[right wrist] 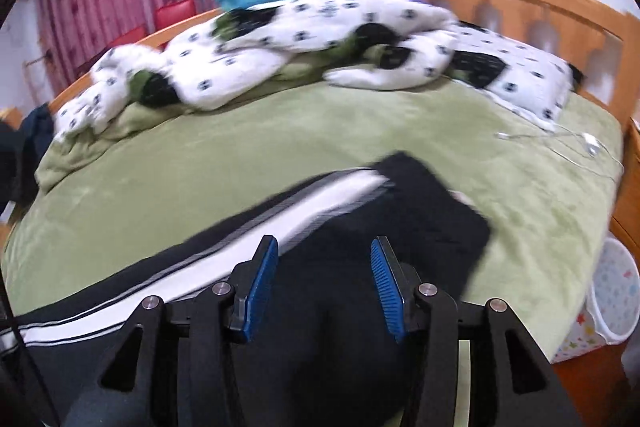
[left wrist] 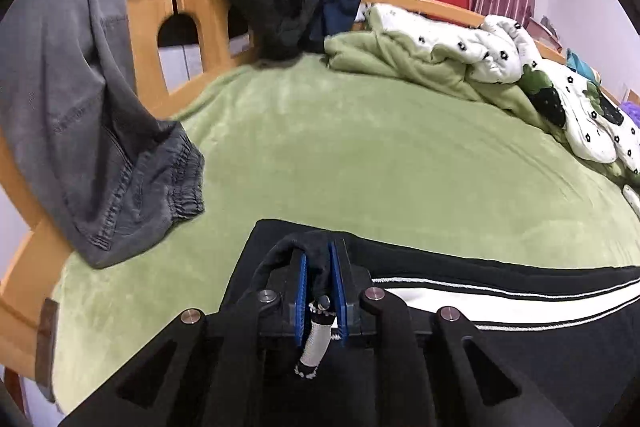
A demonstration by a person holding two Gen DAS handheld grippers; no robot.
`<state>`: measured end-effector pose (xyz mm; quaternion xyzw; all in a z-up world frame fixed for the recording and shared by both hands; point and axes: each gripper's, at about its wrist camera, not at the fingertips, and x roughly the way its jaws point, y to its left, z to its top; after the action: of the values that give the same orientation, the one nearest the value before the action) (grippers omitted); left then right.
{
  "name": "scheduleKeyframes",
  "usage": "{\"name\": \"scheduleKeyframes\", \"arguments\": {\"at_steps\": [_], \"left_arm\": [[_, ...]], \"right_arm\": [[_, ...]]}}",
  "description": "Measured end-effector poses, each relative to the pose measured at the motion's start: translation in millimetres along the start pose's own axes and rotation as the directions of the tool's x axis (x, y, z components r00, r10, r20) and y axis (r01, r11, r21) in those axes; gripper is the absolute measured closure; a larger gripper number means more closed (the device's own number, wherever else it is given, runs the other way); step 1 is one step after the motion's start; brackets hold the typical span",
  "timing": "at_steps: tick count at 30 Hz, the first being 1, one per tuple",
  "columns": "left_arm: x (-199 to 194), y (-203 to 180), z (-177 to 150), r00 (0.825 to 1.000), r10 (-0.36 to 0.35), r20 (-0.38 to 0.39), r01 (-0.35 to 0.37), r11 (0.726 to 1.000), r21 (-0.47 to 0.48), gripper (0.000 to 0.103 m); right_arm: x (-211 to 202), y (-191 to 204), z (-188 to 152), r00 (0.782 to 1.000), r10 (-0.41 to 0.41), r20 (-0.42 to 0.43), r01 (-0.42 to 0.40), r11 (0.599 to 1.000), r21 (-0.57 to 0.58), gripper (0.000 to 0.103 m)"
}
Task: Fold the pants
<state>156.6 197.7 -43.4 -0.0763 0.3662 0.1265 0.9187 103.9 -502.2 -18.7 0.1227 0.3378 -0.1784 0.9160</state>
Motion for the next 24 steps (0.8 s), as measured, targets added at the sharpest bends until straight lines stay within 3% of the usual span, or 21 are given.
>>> {"name": "scheduleKeyframes", "arguments": {"at_steps": [3, 5, 7, 12, 15, 18, 21, 23, 24], "left_arm": [[12.4, 9.2, -3.3, 0.997, -0.061, -0.042, 0.059, 0.997, -0.042, 0.065], [13.0, 10.1, -1.0, 0.999, -0.048, -0.021, 0.048, 0.999, -0.020, 0.040], [9.3, 14.9, -0.2, 0.999, -0.025, 0.032, 0.026, 0.999, -0.025, 0.035], [29.9, 29.1, 4.1, 0.999, -0.029, -0.014, 0.029, 0.998, -0.057, 0.035], [55.1, 39.0, 6.8, 0.998, -0.011, -0.061, 0.006, 0.997, -0.080, 0.035], [76.7, 48.6, 7.5, 0.992, -0.040, -0.118, 0.025, 0.992, -0.126, 0.036], [99.0, 54.4, 6.2, 0.979, -0.110, -0.170, 0.079, 0.981, -0.178, 0.064], [110.3, 52.8, 6.8, 0.979, -0.080, -0.185, 0.051, 0.987, -0.154, 0.083], [112.4, 51.6, 7.0, 0.980, -0.092, -0.176, 0.068, 0.988, -0.140, 0.086]], "right_arm": [[0.7, 40.6, 2.1, 0.998, 0.067, -0.007, -0.067, 0.998, 0.015, 0.055], [5.4, 65.2, -2.2, 0.997, 0.079, -0.015, -0.079, 0.997, -0.001, 0.055], [13.7, 91.5, -8.9, 0.994, 0.099, -0.049, -0.101, 0.994, -0.038, 0.055], [35.1, 139.0, -30.7, 0.989, 0.115, -0.097, -0.128, 0.982, -0.140, 0.055], [46.2, 158.0, -39.4, 0.989, 0.113, -0.091, -0.131, 0.966, -0.223, 0.055], [58.3, 170.4, -44.1, 0.990, 0.116, -0.082, -0.136, 0.944, -0.301, 0.055], [73.6, 174.9, -41.1, 0.988, 0.132, -0.083, -0.153, 0.927, -0.343, 0.055], [83.0, 175.6, -39.6, 0.985, 0.145, -0.092, -0.169, 0.915, -0.365, 0.055], [87.1, 175.1, -39.5, 0.983, 0.156, -0.101, -0.182, 0.912, -0.368, 0.055]]}}
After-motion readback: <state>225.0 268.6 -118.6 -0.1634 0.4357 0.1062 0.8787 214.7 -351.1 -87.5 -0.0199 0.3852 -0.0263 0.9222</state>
